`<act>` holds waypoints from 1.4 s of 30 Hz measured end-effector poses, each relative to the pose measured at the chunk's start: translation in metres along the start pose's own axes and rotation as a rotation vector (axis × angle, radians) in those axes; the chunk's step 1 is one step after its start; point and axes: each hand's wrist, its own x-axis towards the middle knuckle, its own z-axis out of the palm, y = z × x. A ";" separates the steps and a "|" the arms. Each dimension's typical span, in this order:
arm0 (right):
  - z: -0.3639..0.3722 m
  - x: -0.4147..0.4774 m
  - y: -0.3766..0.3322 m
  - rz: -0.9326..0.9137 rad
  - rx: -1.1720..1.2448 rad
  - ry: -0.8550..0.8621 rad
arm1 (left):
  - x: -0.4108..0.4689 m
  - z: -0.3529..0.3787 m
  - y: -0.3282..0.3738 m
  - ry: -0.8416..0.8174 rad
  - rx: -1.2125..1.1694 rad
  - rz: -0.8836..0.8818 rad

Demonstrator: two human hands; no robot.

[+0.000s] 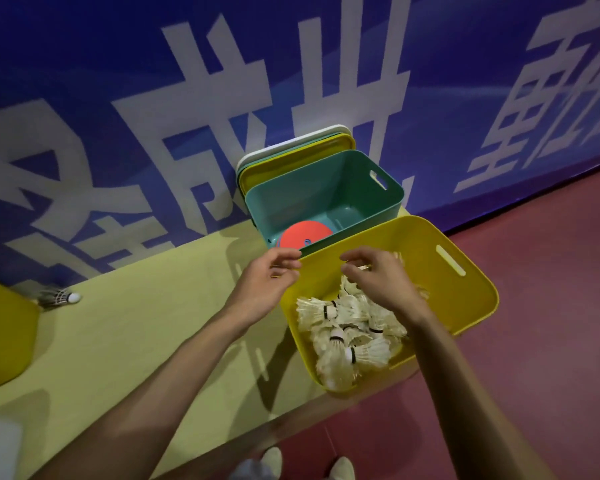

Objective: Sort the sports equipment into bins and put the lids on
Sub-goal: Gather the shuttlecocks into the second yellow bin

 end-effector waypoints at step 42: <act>0.496 0.167 -0.200 -0.044 -0.252 -0.652 | 0.114 -0.454 -0.397 0.775 0.091 -0.651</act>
